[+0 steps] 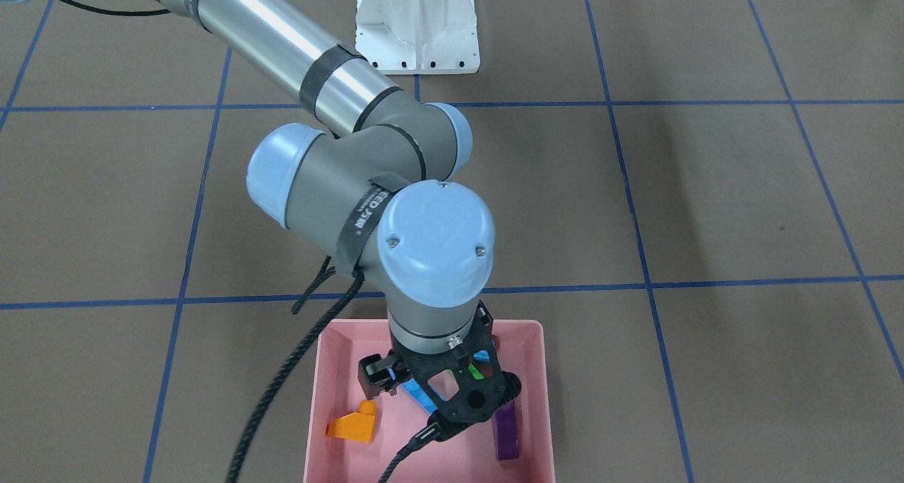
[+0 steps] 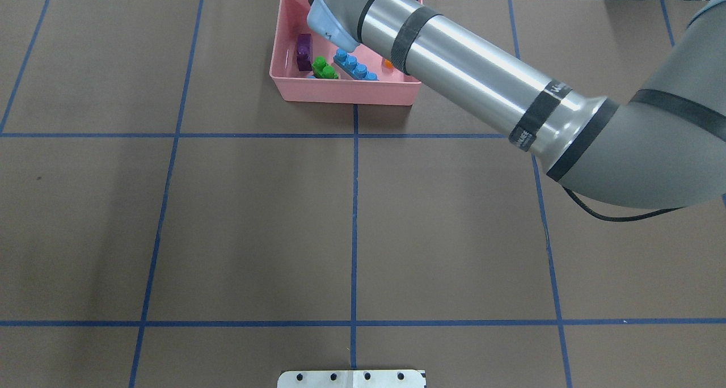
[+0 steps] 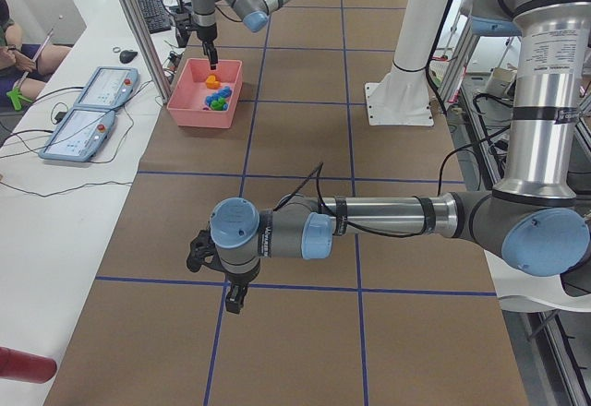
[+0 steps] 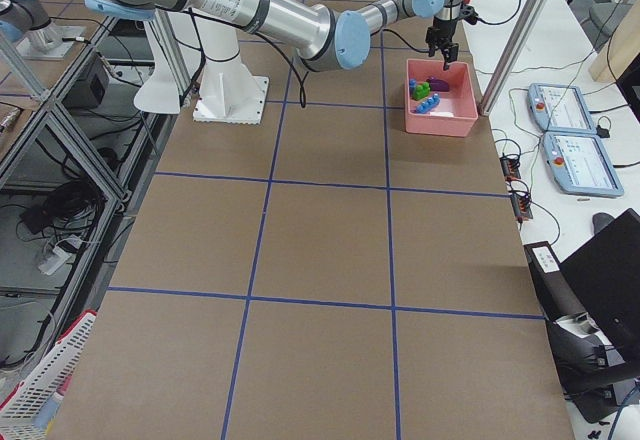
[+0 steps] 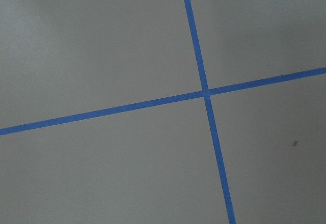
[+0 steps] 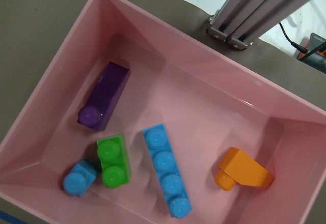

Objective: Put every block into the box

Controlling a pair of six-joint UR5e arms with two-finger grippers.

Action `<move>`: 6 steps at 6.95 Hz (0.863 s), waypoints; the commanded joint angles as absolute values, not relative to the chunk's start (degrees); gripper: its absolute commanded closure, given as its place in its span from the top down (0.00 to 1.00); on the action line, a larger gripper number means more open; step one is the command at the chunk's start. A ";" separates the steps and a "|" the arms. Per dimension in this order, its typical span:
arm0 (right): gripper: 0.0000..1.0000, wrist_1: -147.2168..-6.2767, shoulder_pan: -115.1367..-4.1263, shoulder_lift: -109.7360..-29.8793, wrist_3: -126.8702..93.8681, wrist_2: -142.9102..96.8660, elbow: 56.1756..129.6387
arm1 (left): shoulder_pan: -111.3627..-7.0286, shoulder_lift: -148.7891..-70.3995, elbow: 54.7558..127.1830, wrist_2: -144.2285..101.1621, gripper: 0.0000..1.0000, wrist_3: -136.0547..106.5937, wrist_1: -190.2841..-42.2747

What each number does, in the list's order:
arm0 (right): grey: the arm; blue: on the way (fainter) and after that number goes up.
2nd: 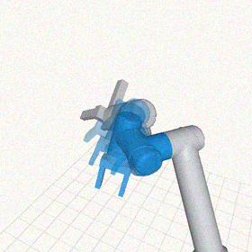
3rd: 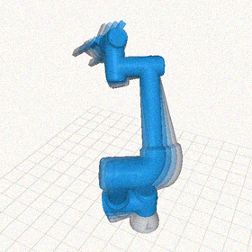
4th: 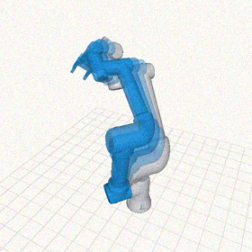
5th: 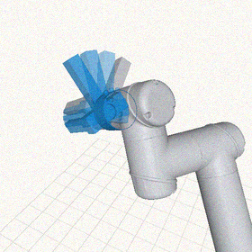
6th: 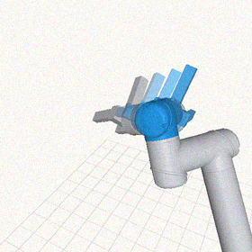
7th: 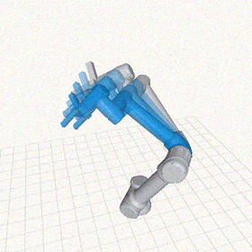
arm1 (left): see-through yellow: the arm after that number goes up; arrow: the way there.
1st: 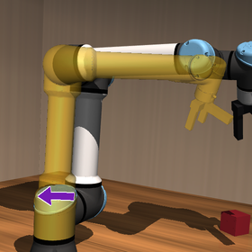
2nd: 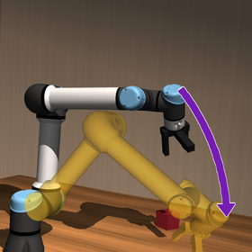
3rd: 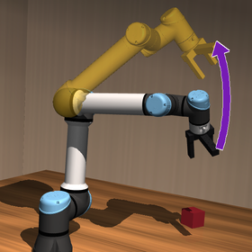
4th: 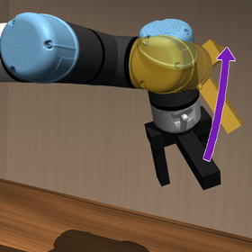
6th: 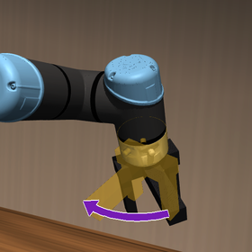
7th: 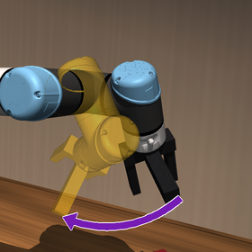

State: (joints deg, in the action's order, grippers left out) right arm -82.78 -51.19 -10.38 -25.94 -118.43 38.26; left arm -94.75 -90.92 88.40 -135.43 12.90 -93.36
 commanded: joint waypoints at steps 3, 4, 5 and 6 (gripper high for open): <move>1.00 -91.41 -58.08 -38.34 -25.66 -125.50 72.53 | -94.75 -90.97 90.78 -135.61 1.00 6.29 -93.42; 1.00 -91.15 -59.14 -47.37 -25.14 -125.51 81.04 | -94.66 -91.05 92.01 -135.44 1.00 4.24 -93.17; 1.00 -91.23 -61.33 -56.94 -21.83 -125.51 89.65 | -94.40 -91.32 92.02 -135.44 1.00 3.96 -92.99; 1.00 -91.49 -64.31 -65.65 -16.05 -125.59 95.91 | -94.39 -91.49 91.85 -135.61 1.00 3.96 -92.90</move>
